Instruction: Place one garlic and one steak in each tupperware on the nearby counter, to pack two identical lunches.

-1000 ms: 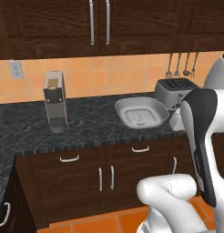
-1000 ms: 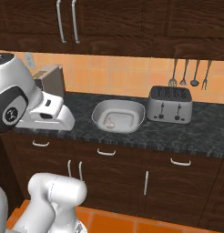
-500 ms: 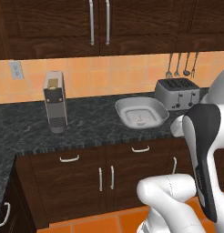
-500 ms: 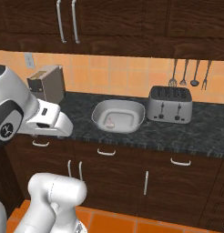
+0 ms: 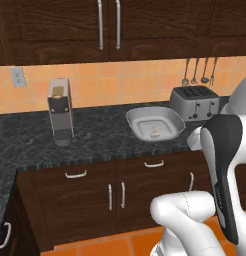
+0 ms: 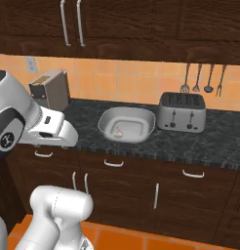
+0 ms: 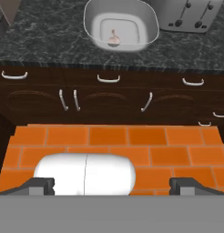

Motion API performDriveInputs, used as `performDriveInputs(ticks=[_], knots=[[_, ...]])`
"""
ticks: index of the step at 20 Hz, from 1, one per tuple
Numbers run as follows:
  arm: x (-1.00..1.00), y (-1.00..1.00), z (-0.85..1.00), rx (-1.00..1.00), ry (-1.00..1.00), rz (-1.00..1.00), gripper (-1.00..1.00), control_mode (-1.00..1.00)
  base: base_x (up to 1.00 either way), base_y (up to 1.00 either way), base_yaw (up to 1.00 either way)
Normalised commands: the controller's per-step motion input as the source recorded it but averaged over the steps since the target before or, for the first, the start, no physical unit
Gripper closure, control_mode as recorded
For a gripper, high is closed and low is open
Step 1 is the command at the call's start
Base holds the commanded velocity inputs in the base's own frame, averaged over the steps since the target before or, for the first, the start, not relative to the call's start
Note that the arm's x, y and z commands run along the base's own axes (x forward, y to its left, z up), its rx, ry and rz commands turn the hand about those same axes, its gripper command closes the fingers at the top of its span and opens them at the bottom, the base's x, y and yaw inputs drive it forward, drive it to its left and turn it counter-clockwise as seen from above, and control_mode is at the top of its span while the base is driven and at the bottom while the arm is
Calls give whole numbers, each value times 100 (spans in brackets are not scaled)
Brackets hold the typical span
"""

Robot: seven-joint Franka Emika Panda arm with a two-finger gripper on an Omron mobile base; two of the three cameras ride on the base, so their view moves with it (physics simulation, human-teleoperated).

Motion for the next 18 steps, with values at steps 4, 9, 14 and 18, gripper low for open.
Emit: performDriveInputs(ticks=[4,9,14,18], knots=[[0,0,0,0,0,0,-100,100,-6,-54,0],[0,0,0,0,0,0,-100,100,-5,-66,0],[0,0,0,0,0,0,-100,100,-7,-66,0],[0,0,0,0,0,0,-100,100,-13,-65,0]])
